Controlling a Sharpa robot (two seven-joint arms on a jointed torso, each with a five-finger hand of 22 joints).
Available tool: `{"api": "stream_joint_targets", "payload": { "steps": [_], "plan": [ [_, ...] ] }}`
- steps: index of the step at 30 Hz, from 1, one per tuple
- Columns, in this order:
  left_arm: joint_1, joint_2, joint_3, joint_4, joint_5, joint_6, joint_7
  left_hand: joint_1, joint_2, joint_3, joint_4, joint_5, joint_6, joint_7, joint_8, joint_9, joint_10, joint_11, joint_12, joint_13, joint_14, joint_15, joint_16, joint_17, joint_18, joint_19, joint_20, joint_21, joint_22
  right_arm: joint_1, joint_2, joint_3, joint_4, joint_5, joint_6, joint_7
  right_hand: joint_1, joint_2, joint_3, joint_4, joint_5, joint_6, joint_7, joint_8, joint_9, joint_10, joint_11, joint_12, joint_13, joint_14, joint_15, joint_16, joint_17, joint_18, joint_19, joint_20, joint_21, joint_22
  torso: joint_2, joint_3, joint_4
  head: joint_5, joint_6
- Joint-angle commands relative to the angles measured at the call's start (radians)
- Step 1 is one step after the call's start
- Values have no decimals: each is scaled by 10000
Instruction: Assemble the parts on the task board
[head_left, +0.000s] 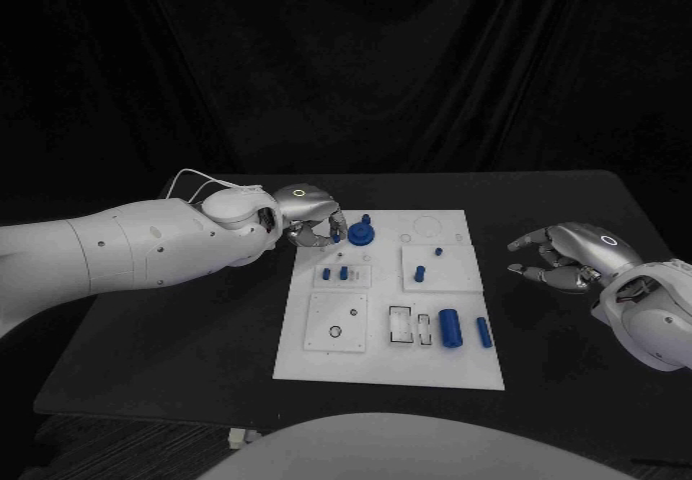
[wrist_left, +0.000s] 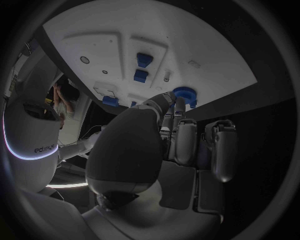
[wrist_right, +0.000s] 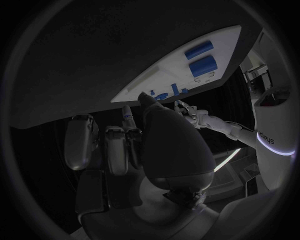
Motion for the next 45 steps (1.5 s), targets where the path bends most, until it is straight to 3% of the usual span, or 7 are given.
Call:
{"api": "stream_joint_targets", "payload": {
  "steps": [1,11,16,39,45],
  "plan": [
    [-9,31,6,12,-2,537,-217,-108,-1,2,55,-92,117,97,-44,0,-56,44,-93,-58,-86,-16,-63,-29,-43,150,35,-60,2198,-39,1,6,-4,-26,69,-132,-92,-11,-7,2,-62,56,5,-55,-17,1040,53,26,2634,1048,57,26,2635,45,-17,57,-52,1848,9,-18,-9,33,-2],
    [-195,206,5,-127,-2,640,-328,-128,-1,-7,73,-180,131,93,-63,-25,-35,45,-145,-114,-65,-13,-29,26,-55,184,39,-17,2214,-70,-19,6,-2,-25,89,-121,-91,-12,-6,-2,-85,57,3,-57,-19,1040,52,26,2634,1048,56,26,2635,45,-18,58,-54,1848,6,-14,1,8,-2],
    [-257,303,5,-195,-2,575,-321,-127,-3,-9,72,-189,131,95,-67,-29,-21,47,-146,-120,-68,-14,-33,19,-57,189,39,-10,2217,-77,-23,6,1,-25,84,-114,-91,-12,-6,-2,-85,57,3,-57,-19,1040,52,26,2634,1048,56,26,2635,45,-18,58,-54,1848,27,-19,-27,29,-2],
    [-403,458,5,-291,-2,588,-309,-118,0,-7,65,-189,133,95,-73,-36,0,45,-151,-130,-76,-15,-44,-1,-53,179,40,-25,2212,-82,-59,6,30,-21,37,-116,-89,-12,-5,-5,-100,59,2,-59,-21,1040,51,26,2634,1048,56,26,2635,45,-18,58,-56,1848,10,-8,-29,-12,-2],
    [-423,482,5,-303,-2,618,-312,-117,2,-7,65,-188,136,95,-73,-37,5,45,-151,-132,-77,-15,-45,-4,-51,173,40,-32,2210,-82,-48,6,23,-21,37,-114,-89,-12,-5,-5,-100,59,2,-59,-21,1040,51,26,2634,1048,56,26,2635,45,-18,58,-56,1848,12,-13,-54,18,-2]
  ]
}}
